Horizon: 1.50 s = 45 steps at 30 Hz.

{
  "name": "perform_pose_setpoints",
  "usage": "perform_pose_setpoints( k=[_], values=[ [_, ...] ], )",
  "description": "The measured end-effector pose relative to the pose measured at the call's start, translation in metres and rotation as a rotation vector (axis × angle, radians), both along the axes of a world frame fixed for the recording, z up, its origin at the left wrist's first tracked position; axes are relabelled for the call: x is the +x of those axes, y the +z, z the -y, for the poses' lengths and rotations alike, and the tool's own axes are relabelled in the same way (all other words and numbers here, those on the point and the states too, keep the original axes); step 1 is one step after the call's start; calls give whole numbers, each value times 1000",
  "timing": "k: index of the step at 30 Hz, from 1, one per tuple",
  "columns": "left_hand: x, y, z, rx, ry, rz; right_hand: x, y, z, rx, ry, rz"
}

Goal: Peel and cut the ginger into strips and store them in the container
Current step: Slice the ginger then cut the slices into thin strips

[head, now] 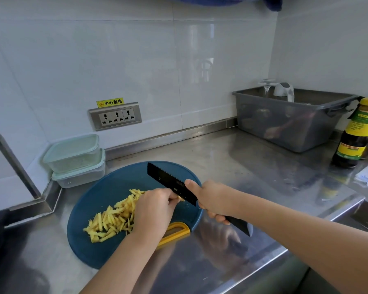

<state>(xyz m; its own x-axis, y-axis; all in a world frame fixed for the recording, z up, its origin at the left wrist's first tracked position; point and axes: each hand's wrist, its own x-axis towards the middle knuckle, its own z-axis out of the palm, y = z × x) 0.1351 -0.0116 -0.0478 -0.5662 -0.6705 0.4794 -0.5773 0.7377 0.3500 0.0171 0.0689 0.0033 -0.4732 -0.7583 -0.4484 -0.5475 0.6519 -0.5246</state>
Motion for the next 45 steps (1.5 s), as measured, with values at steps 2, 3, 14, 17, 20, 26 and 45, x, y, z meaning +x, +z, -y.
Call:
perform_pose_setpoints(
  k=[2, 3, 14, 17, 20, 26, 45],
  values=[
    [0, 1, -1, 2, -3, -1, 3, 3, 0, 52, -2, 6],
    [0, 1, 0, 1, -3, 1, 4, 4, 1, 70, -4, 12],
    [-1, -2, -1, -23, 20, -6, 4, 10, 10, 163, -32, 13],
    [-2, -3, -2, -72, 33, 22, 4, 12, 7, 156, 4, -4],
    [-2, -3, -4, -93, 34, 31, 7, 12, 6, 152, 44, -44],
    [-3, -5, -3, -99, 19, 39, 10, 14, 6, 172, 14, -37],
    [0, -1, -2, -28, 20, 30, 6, -3, 17, 198, -109, 233]
  ],
)
